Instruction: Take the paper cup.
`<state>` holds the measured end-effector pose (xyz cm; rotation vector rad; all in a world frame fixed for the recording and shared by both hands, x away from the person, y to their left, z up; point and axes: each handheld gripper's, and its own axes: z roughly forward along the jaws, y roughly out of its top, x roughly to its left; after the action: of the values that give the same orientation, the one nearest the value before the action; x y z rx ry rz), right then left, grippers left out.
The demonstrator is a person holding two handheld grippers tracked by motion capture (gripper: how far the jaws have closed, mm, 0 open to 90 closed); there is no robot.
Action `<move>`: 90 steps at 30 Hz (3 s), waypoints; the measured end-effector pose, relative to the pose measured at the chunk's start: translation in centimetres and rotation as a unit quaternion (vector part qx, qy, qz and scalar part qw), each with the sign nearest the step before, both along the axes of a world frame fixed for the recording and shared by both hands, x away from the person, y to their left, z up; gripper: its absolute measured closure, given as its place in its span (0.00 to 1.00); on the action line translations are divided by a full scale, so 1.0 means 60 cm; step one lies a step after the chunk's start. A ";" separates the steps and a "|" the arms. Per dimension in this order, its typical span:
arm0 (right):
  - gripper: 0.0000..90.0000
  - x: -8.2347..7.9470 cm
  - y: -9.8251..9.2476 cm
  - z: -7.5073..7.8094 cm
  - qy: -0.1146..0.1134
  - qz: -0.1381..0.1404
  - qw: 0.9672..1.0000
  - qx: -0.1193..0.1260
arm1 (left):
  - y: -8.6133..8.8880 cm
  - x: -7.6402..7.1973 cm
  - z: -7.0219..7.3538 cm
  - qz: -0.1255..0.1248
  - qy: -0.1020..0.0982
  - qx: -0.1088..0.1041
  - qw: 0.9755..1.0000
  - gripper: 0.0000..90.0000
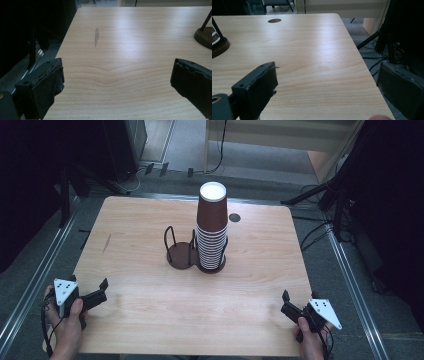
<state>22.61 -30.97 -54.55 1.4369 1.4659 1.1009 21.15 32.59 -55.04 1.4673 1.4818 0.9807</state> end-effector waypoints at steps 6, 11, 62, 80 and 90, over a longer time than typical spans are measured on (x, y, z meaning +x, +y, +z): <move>0.02 0.001 0.002 0.000 0.009 -0.006 1.000 -0.012 | -0.005 0.000 0.000 0.003 0.000 0.000 1.000 0.00; 0.01 0.009 0.006 0.012 0.018 -0.010 0.999 -0.028 | -0.011 -0.003 0.000 0.009 -0.003 0.012 1.000 0.00; 0.01 0.073 0.187 0.209 -0.030 0.083 0.996 0.002 | -0.021 -0.006 -0.001 -0.014 0.002 0.048 0.999 0.00; 0.00 0.101 0.254 0.235 -0.029 0.117 0.992 0.029 | -0.022 -0.005 0.000 -0.014 0.005 0.048 0.999 0.00; 0.00 0.111 0.285 0.253 -0.037 0.130 0.990 0.032 | -0.022 -0.004 -0.001 -0.013 0.004 0.048 0.999 0.00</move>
<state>29.26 -13.84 -39.39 1.2579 1.6092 1.3576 20.89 31.28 -55.08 1.5569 1.4347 1.0427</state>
